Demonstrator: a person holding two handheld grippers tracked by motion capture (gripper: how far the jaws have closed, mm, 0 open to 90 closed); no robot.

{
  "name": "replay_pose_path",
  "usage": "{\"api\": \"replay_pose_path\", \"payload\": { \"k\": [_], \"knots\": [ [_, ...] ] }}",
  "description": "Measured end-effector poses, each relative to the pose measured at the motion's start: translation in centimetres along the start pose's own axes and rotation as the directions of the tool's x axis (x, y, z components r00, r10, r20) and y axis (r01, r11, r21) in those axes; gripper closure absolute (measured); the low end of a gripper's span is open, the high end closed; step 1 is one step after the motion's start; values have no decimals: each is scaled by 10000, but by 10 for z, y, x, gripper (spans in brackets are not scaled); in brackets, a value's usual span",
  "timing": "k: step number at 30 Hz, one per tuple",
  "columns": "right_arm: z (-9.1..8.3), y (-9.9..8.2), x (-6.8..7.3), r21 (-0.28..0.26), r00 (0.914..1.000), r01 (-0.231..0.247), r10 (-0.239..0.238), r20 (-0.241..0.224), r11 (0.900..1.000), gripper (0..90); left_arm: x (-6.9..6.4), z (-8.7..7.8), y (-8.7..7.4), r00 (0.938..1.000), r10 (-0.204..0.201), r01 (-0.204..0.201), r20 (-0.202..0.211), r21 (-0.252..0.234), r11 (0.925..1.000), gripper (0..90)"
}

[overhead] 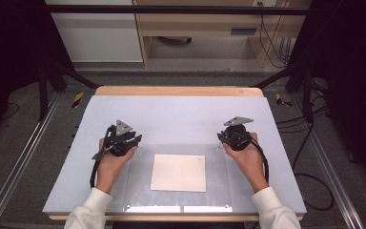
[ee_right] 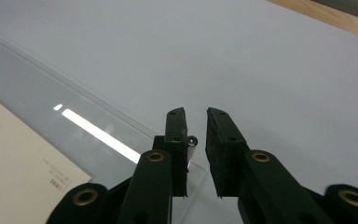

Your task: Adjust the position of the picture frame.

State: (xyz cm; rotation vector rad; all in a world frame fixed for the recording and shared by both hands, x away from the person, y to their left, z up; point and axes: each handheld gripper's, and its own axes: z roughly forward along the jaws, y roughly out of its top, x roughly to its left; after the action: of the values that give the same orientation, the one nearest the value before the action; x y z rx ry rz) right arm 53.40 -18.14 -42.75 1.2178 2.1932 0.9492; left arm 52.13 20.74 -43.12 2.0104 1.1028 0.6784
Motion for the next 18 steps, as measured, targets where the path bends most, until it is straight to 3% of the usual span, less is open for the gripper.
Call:
{"api": "replay_pose_path", "payload": {
  "k": [3, 7, 12, 14, 18],
  "knots": [
    [1, 0, 2, -67, 10000, -14, 13, -41, 10000, 841, 3, 2, 1, 9997, -188, 184, 141, 275, 9995, 733],
    [3, 0, 3, -7, 9999, -152, 152, 8, 9999, 854, 6, 4, 0, 9998, -4, -7, 205, 520, 9986, 838],
    [3, -2, 4, -134, 9999, -86, 87, 104, 9999, 858, 8, 4, 1, 9993, 21, -44, 381, 616, 9981, 845],
    [3, -2, 3, -166, 9999, -72, 74, 90, 9998, 859, 9, 6, 2, 9985, -204, 177, 511, 522, 9985, 848],
    [5, 0, 0, -35, 9992, -371, 370, -164, 9993, 862, 15, 8, 6, 9970, -145, 82, 761, 823, 9966, 850]
  ]
}}
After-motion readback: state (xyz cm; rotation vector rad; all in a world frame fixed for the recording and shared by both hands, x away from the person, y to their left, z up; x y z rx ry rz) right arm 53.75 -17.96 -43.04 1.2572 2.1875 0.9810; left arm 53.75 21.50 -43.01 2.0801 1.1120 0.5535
